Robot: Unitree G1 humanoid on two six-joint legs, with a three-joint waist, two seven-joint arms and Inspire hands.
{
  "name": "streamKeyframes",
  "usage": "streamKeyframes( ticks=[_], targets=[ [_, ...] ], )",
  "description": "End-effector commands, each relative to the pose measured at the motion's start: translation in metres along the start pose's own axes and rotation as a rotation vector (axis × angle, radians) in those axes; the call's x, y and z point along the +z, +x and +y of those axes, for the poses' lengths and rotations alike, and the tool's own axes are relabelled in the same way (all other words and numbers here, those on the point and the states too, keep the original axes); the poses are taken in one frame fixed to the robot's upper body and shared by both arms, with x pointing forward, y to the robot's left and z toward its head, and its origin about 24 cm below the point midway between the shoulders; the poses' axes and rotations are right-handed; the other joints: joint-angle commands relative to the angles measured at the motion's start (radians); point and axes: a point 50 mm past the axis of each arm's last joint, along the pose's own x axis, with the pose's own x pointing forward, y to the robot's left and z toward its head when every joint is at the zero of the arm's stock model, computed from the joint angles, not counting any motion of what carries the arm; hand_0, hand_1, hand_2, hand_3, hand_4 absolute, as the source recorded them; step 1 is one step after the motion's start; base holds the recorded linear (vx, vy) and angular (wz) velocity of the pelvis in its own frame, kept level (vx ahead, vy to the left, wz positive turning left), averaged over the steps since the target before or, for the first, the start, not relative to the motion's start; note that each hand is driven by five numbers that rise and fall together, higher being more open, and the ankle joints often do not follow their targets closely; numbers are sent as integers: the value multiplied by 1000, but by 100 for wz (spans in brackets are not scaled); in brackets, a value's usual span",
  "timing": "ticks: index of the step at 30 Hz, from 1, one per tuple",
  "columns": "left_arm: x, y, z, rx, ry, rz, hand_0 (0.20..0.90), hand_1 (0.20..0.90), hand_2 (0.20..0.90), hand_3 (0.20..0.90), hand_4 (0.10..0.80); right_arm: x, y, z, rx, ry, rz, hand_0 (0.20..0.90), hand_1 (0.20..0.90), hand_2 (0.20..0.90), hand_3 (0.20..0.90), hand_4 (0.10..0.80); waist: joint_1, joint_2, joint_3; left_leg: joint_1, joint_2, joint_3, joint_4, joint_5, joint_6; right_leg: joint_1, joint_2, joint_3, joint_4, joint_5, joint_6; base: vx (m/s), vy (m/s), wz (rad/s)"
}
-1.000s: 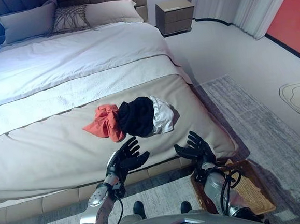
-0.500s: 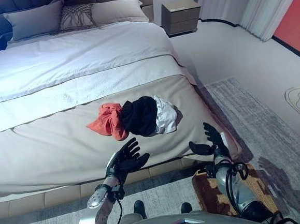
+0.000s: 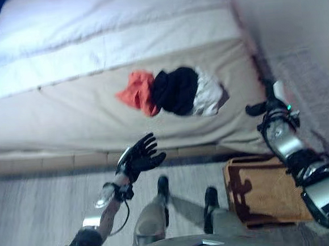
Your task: Pick up the clothes from the bed and place them into the basket
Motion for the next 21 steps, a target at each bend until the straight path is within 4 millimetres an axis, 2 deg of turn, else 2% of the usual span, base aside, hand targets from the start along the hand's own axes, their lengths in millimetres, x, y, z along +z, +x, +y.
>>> streamKeyframes(
  ticks=[1, 5, 8, 10, 11, 18, 21],
  targets=[
    [40, 6, -9, -105, 16, -206, 900, 900, 900, 900, 800, 54, 24, -52, -157, -17, -173, 900, 900, 900, 900, 800, 41, -53, 42, -78, -84, -35, 186, -143, 43, -63, -37, -18, 181, -83, -52, -112, -9, 27],
    [46, 6, -15, -143, -23, -237, 900, 900, 900, 900, 800, 69, 35, -75, -212, -83, -181, 900, 900, 900, 900, 800, 66, -35, 75, -168, -113, -43, 240, -142, 55, -158, -40, -22, 254, -98, -57, -117, 3, 26],
    [55, 6, -19, -175, -133, -301, 900, 900, 900, 900, 800, 83, 39, -92, -263, -122, -194, 900, 900, 900, 900, 800, 80, -23, 104, -243, -132, -38, 303, -152, 66, -236, -51, -27, 333, -116, -62, -129, 15, 10],
    [63, 4, -19, -168, -219, -359, 900, 900, 900, 900, 800, 89, 40, -99, -287, -136, -185, 900, 900, 900, 900, 800, 92, -19, 114, -295, -143, -39, 355, -165, 72, -282, -61, -33, 391, -135, -68, -45, -28, 24],
    [65, 2, -18, -160, -274, -386, 900, 900, 900, 900, 800, 90, 41, -102, -299, -132, -176, 900, 900, 900, 900, 800, 102, -20, 114, -317, -149, -34, 395, -202, 77, -303, -67, -31, 435, -168, -65, 23, -44, 29],
    [73, -6, -19, -146, -315, -436, 900, 900, 900, 900, 800, 104, 45, -129, -376, -102, -128, 900, 900, 900, 900, 800, 129, -6, 114, -435, -166, -30, 504, -234, 88, -410, -79, -35, 549, -200, -74, -4, -16, 9],
    [76, -10, -20, -141, -343, -450, 900, 900, 900, 900, 800, 114, 46, -149, -437, -39, -95, 900, 900, 900, 900, 800, 146, 4, 114, -495, -174, -30, 553, -248, 95, -471, -83, -33, 601, -216, -76, 1, -8, 1]
  ],
)
